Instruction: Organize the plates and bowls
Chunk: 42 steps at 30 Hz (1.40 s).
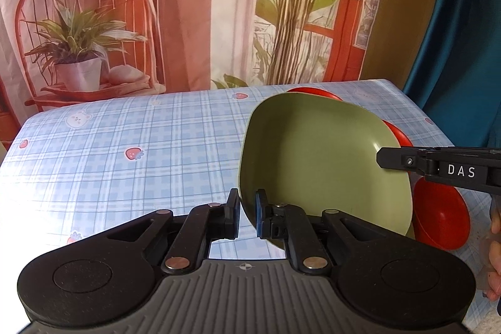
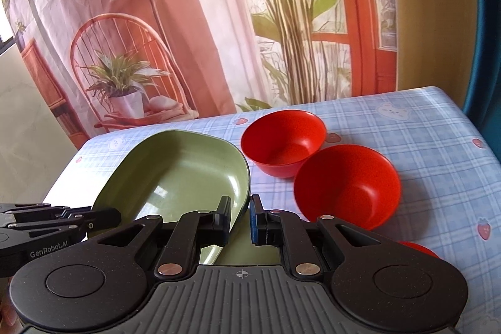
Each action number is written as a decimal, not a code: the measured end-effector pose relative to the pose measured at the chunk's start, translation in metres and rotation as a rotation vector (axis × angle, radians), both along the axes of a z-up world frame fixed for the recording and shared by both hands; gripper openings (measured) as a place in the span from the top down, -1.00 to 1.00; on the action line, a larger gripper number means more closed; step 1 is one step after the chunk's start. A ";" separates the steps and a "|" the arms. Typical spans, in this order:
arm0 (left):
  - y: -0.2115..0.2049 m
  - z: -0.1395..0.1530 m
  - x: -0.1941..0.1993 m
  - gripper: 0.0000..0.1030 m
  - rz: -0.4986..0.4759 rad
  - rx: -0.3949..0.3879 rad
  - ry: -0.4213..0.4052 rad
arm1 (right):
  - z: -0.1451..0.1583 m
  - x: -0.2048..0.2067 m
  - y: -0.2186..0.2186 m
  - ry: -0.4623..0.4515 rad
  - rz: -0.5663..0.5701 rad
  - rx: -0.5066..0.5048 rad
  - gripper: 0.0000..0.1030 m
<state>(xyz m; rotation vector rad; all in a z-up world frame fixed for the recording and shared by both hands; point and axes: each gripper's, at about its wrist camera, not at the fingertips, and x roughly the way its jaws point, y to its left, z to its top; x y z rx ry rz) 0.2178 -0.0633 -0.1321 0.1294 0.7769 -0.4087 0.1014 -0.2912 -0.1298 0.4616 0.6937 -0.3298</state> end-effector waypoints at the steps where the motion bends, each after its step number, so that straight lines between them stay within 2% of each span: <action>1: -0.002 0.000 -0.002 0.79 -0.005 -0.001 0.001 | 0.000 -0.004 -0.001 -0.002 -0.003 -0.003 0.78; 17: -0.023 -0.014 -0.014 0.77 -0.066 0.001 0.049 | -0.011 -0.036 -0.017 0.031 -0.024 -0.024 0.81; 25: -0.025 -0.023 -0.014 0.77 -0.079 0.021 0.078 | -0.027 -0.046 -0.014 0.068 -0.021 -0.022 0.81; 33: -0.023 -0.028 -0.015 0.77 -0.074 0.029 0.101 | -0.042 -0.044 -0.008 0.097 -0.015 -0.009 0.81; 42: -0.027 -0.036 -0.012 0.76 -0.089 0.038 0.109 | -0.044 -0.041 -0.012 0.109 -0.017 -0.042 0.82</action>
